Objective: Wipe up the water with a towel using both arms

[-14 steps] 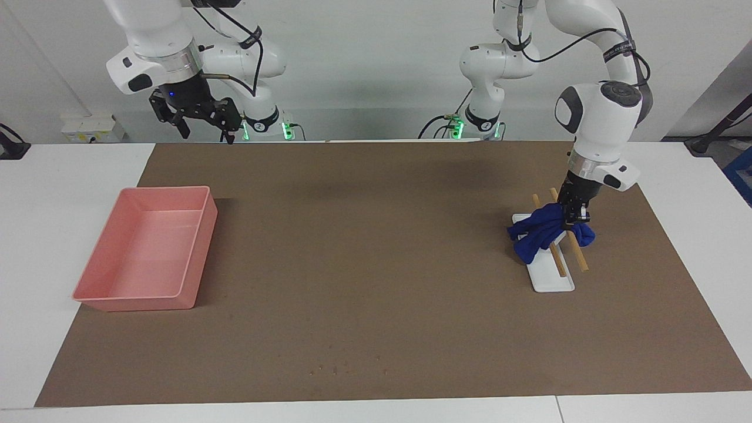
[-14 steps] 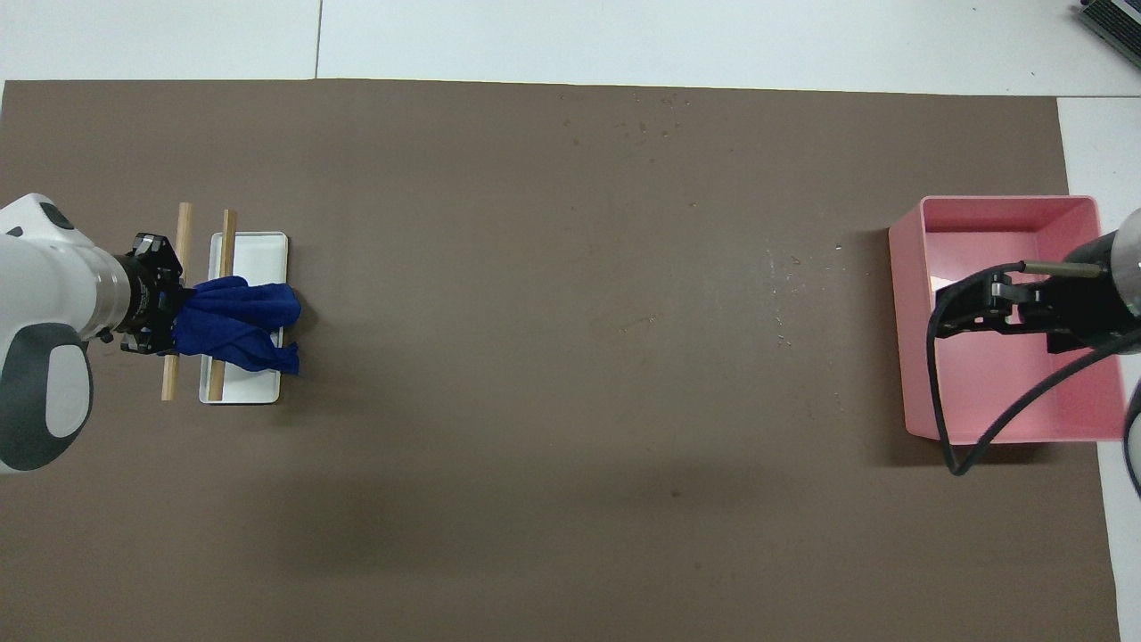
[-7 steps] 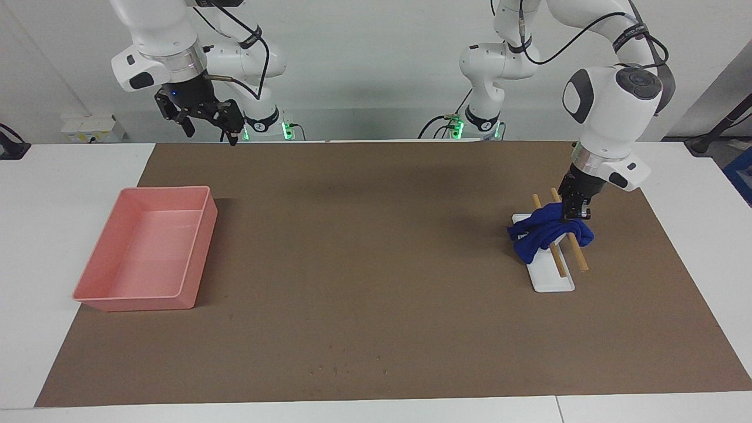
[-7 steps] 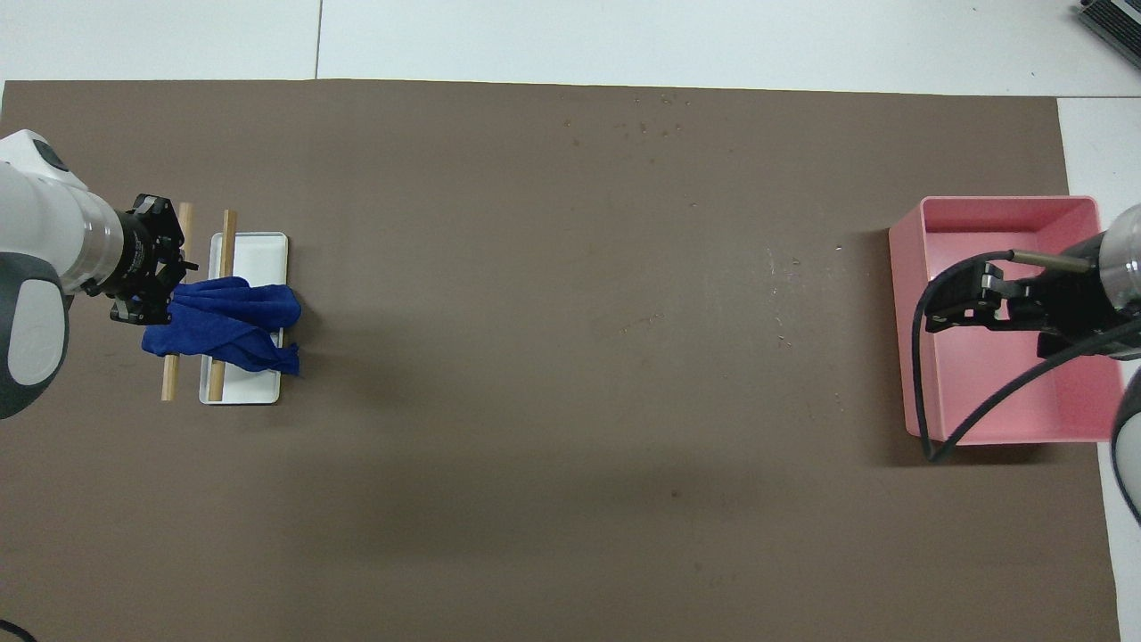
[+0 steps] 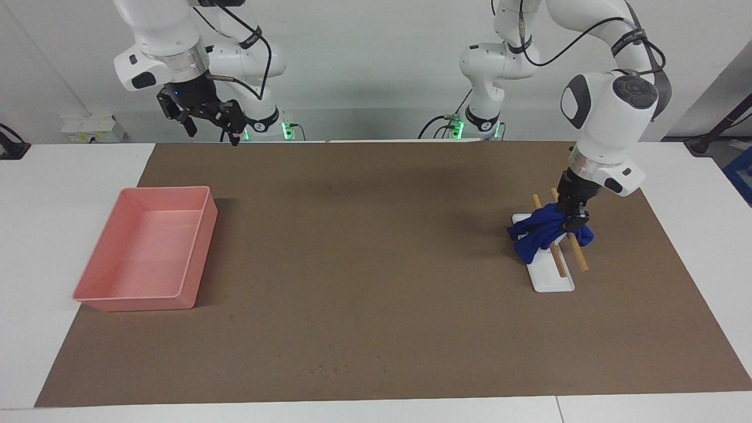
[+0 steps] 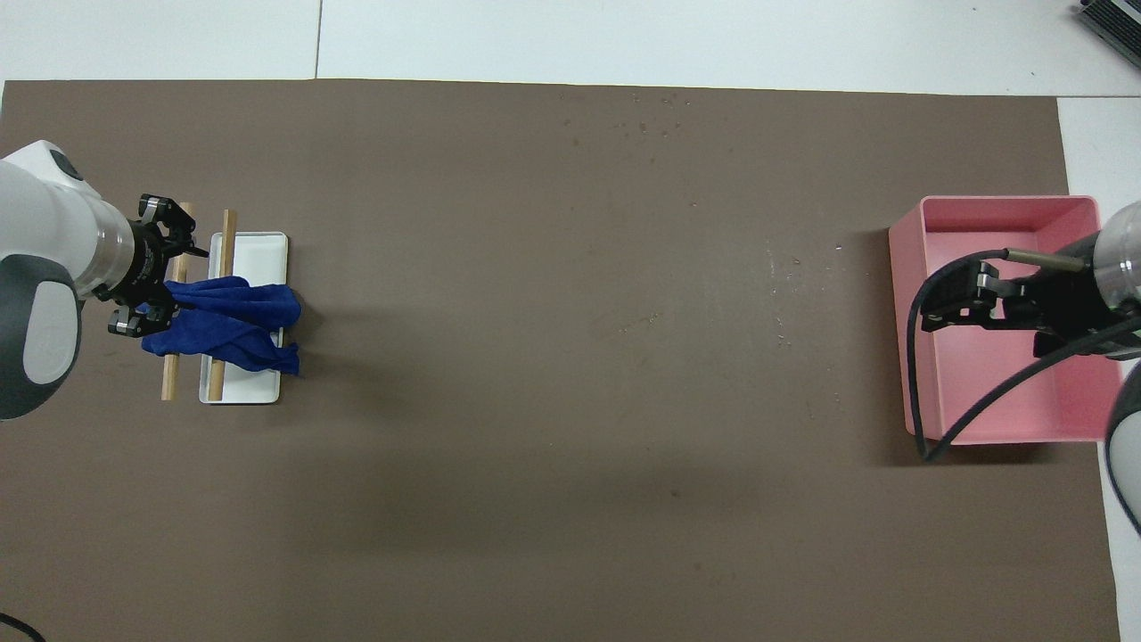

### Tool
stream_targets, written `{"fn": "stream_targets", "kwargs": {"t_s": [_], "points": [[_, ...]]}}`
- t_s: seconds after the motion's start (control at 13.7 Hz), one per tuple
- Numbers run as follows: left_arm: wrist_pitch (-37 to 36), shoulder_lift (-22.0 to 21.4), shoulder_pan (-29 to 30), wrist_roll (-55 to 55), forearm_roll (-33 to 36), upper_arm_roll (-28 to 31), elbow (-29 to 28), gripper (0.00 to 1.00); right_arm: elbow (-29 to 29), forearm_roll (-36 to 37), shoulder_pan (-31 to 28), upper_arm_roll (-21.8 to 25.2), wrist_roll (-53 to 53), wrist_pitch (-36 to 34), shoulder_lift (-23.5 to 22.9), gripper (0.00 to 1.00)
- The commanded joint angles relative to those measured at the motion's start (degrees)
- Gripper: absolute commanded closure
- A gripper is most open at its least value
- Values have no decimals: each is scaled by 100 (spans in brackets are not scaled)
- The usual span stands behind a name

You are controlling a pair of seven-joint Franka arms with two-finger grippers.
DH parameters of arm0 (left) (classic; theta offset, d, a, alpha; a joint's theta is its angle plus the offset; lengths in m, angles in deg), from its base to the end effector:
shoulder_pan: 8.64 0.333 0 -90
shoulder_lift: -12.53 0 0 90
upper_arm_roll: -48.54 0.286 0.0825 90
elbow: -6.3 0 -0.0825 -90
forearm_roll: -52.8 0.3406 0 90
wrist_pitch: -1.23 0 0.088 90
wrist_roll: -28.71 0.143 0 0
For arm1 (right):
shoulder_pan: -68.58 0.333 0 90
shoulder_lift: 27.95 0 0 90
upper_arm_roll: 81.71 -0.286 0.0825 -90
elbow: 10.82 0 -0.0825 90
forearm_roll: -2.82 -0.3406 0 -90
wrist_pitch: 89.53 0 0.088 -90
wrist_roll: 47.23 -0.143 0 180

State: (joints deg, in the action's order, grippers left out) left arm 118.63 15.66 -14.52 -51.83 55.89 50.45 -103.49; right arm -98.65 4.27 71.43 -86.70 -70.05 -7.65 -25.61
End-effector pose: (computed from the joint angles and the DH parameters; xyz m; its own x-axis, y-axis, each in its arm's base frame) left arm 0.5418 -0.0331 0.4219 0.2520 0.9656 0.0635 0.9642 -0.2561 0.0680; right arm 0.4786 0.0628 0.5829 0.9639 -0.2622 -0.0470 -0.2599 -0.9643 0.0510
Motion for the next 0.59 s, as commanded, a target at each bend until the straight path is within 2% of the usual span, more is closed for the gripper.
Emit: {"fn": "stream_targets", "kwargs": {"t_s": [0.0, 0.22, 0.51], "points": [[90, -199, -53, 143, -45, 81, -340, 0, -67, -74, -21, -38, -74, 82, 39, 1], [90, -331, 8, 257, -28, 81, -587, 0, -94, -92, -21, -38, -65, 82, 56, 1], [108, -331, 17, 380, -19, 90, -587, 0, -155, -145, -21, -38, -38, 82, 92, 1]]}}
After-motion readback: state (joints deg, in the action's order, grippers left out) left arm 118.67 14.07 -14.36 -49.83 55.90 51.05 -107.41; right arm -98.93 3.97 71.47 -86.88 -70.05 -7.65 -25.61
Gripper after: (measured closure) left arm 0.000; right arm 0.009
